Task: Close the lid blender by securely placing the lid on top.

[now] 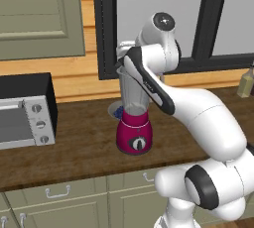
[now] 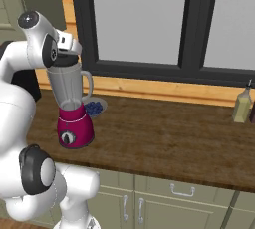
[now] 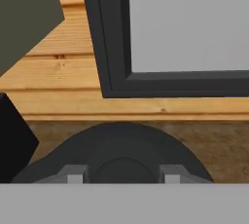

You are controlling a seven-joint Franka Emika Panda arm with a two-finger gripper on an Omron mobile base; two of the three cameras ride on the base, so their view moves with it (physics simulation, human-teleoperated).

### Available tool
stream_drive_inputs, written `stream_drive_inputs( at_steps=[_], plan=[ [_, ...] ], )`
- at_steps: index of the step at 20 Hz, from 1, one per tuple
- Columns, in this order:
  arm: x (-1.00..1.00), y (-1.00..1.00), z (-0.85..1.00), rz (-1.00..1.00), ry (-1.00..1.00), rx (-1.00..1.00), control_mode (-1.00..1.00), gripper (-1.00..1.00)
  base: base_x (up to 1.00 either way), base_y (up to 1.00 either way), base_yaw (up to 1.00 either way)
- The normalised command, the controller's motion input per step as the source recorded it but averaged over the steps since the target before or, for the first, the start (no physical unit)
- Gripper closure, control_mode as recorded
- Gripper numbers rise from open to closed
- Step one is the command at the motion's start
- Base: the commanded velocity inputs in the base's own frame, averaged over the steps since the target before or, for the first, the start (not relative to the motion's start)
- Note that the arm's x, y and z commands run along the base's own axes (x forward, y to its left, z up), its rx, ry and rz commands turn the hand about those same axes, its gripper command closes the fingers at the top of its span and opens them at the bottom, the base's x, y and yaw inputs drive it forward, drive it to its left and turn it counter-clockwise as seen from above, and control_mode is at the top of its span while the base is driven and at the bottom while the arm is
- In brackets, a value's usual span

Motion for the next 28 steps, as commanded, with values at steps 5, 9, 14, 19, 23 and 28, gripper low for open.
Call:
stream_drive_inputs(
  at_steps=[5,9,14,19,23,28],
  plan=[
    [0.00,0.00,0.00,0.00,0.00,0.00,-1.00,1.00,0.00,0.00,0.00],
    [0.00,0.00,0.00,0.00,0.00,0.00,-1.00,1.00,0.00,0.00,0.00],
    [-0.01,0.00,0.00,0.00,0.00,0.00,-1.00,1.00,0.00,0.00,0.00],
    [-0.10,0.00,0.00,0.00,0.00,0.00,-1.00,1.00,0.00,0.00,0.00],
    [-0.12,0.00,0.00,0.00,0.00,0.00,-1.00,1.00,0.00,0.00,0.00],
    [-0.01,0.00,0.00,0.00,0.00,0.00,-1.00,1.00,0.00,0.00,0.00]
  ],
)
